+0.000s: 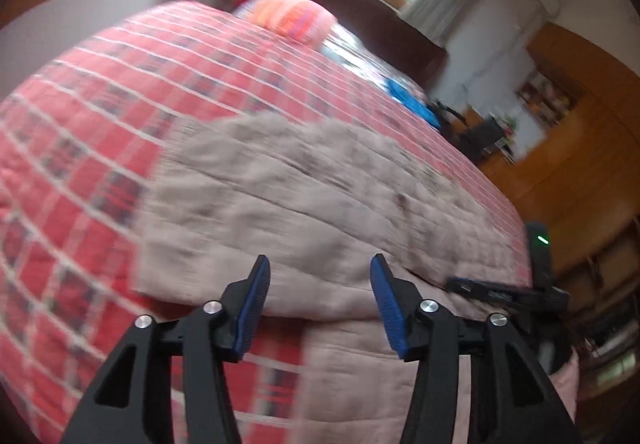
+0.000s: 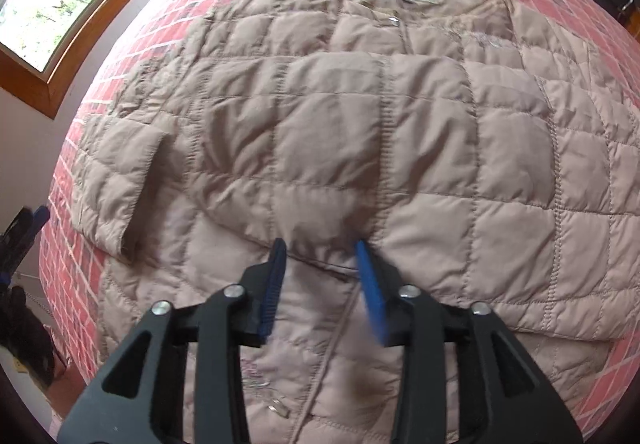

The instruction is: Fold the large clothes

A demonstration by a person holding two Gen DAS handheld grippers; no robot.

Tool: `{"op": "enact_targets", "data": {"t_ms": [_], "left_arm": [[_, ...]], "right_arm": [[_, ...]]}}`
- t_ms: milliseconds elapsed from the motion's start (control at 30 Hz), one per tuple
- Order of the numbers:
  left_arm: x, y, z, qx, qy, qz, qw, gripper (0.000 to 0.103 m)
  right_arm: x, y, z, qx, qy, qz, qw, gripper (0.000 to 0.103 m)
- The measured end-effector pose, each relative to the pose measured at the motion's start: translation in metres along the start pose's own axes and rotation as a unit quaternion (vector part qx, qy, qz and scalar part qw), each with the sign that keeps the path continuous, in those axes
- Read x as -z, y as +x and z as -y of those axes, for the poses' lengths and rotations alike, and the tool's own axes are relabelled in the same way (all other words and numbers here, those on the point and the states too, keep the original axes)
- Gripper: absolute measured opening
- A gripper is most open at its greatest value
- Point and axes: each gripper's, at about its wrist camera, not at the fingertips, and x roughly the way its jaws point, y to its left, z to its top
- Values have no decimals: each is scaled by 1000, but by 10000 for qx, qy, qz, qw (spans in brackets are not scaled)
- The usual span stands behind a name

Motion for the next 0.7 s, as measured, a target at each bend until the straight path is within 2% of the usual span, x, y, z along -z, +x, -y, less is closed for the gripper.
{"op": "enact_targets", "data": {"t_ms": [67,167,200,333,433,567,600,633,667,700], "left_arm": [[-6,-4,-31,-433,-254,93,9987,54],[-14,7,-79,-884,-727,5,9934,54],[-14,11,-88,-866,-830,-35,9928,53],[-11,31,-107,-64,-1174,-310,9926,56],[-7,46,-108,-199,-1305,-426,9903,57],[-4,52,-105,-93,-1280,-433,9908,55],[-3,51,-102,-123,-1258,-432,9910,55],[-2,52,-100,-228,-1226,-414,9913,48],[-2,51,-97,-325,-1188,-401,9916,35],[-2,52,-95,-443,-1162,-386,9915,31]], "right_arm": [[0,-3,-13,-80,-111,37,9999,39],[-4,-3,-44,-638,-261,-71,9976,39],[-5,-1,-52,-762,-296,-113,9966,39],[-10,8,-90,-1131,-477,-215,9922,41],[-14,19,-113,-1278,-527,-351,9898,42],[-18,39,-128,-1426,-473,-567,9870,43],[-19,45,-132,-1450,-458,-614,9865,37],[-18,51,-137,-1446,-470,-629,9864,34],[-19,54,-139,-1420,-486,-626,9867,25],[-20,56,-142,-1437,-511,-610,9864,15]]}}
